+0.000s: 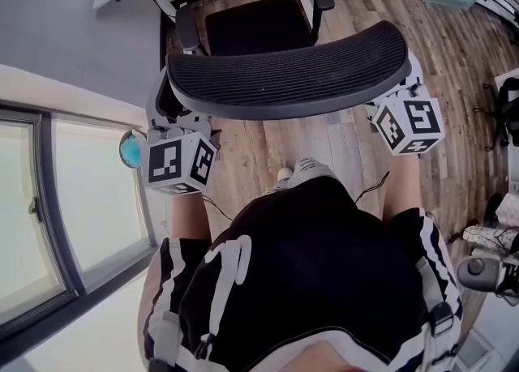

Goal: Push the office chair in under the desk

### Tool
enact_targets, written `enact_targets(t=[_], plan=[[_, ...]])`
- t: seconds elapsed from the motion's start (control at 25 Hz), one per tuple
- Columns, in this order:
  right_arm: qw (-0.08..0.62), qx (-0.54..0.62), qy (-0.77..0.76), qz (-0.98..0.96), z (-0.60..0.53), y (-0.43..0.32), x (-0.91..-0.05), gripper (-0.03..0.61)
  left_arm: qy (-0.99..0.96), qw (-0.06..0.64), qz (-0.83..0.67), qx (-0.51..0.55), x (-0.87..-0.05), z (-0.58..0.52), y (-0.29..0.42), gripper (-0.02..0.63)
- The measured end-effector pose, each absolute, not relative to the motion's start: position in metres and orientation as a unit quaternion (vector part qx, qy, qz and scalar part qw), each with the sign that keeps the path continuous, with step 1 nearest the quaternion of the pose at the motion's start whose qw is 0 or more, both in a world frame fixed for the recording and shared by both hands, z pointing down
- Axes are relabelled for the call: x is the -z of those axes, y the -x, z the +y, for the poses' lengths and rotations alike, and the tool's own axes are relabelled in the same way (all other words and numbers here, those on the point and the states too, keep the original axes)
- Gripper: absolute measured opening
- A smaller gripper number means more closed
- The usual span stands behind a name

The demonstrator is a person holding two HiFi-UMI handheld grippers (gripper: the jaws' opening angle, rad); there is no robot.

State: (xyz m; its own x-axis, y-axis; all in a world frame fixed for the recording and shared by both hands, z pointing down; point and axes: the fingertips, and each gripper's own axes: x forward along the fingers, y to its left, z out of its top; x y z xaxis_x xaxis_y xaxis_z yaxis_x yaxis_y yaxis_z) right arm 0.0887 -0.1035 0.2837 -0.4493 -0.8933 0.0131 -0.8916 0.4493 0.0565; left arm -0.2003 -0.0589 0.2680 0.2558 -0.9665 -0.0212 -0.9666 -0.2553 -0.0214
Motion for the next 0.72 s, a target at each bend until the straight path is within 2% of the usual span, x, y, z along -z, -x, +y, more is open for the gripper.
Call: enact_targets(t=[0.72], plan=[[0.031, 0.020, -0.520, -0.854, -0.137, -0.078, -0.283, 0.253, 0.788, -0.001, 0.615, -0.008, -0.269, -0.093, 0.212, 0.268]])
